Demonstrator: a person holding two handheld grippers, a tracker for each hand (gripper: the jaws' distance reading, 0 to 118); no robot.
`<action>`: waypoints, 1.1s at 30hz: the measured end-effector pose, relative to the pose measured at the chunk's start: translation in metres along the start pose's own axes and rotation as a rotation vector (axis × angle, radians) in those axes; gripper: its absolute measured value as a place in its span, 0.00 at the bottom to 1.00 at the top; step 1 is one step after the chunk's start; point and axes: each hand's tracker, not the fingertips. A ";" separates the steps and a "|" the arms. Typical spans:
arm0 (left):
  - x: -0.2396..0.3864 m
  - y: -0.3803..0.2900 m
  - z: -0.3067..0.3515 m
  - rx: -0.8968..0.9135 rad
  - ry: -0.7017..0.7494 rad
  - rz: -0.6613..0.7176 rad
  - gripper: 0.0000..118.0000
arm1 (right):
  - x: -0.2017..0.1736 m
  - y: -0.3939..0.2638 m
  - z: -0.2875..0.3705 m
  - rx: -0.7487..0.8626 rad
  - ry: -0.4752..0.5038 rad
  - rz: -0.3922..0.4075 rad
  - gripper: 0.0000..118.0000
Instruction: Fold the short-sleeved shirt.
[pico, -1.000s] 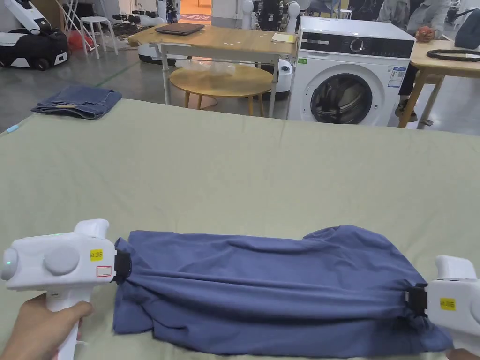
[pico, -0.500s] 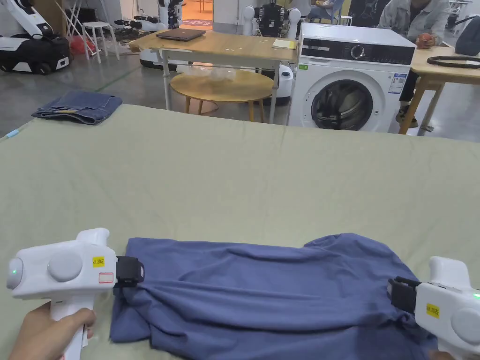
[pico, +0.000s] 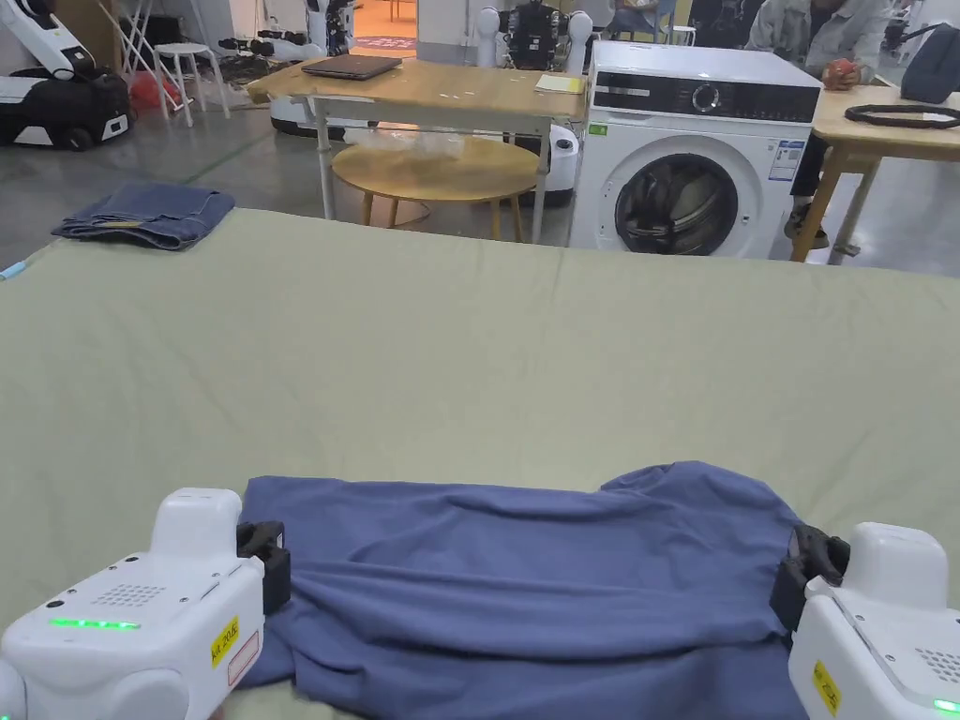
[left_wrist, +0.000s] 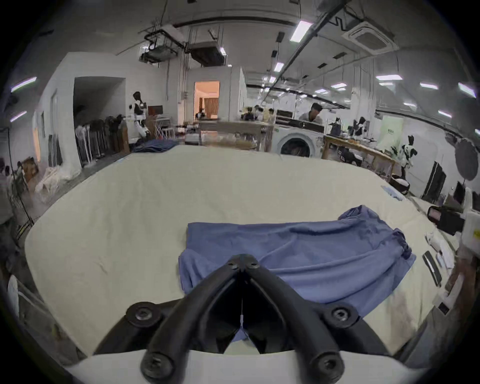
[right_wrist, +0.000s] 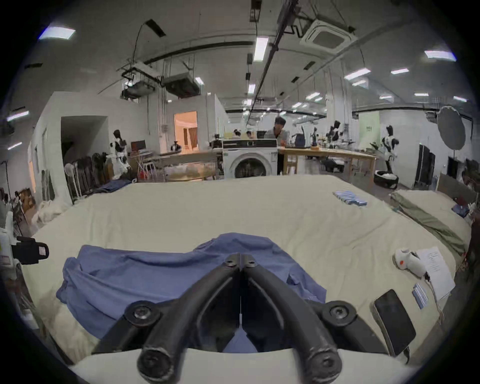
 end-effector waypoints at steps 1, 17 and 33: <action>-0.002 0.000 0.003 -0.011 0.002 0.006 0.00 | 0.000 0.000 0.002 0.005 0.002 0.005 0.00; -0.063 -0.023 -0.060 -0.520 0.022 0.234 0.61 | 0.008 -0.023 -0.008 -0.106 -0.006 0.037 0.00; -0.058 -0.038 -0.046 -0.529 0.054 0.081 0.01 | 0.067 -0.034 -0.014 -0.240 -0.054 0.005 0.00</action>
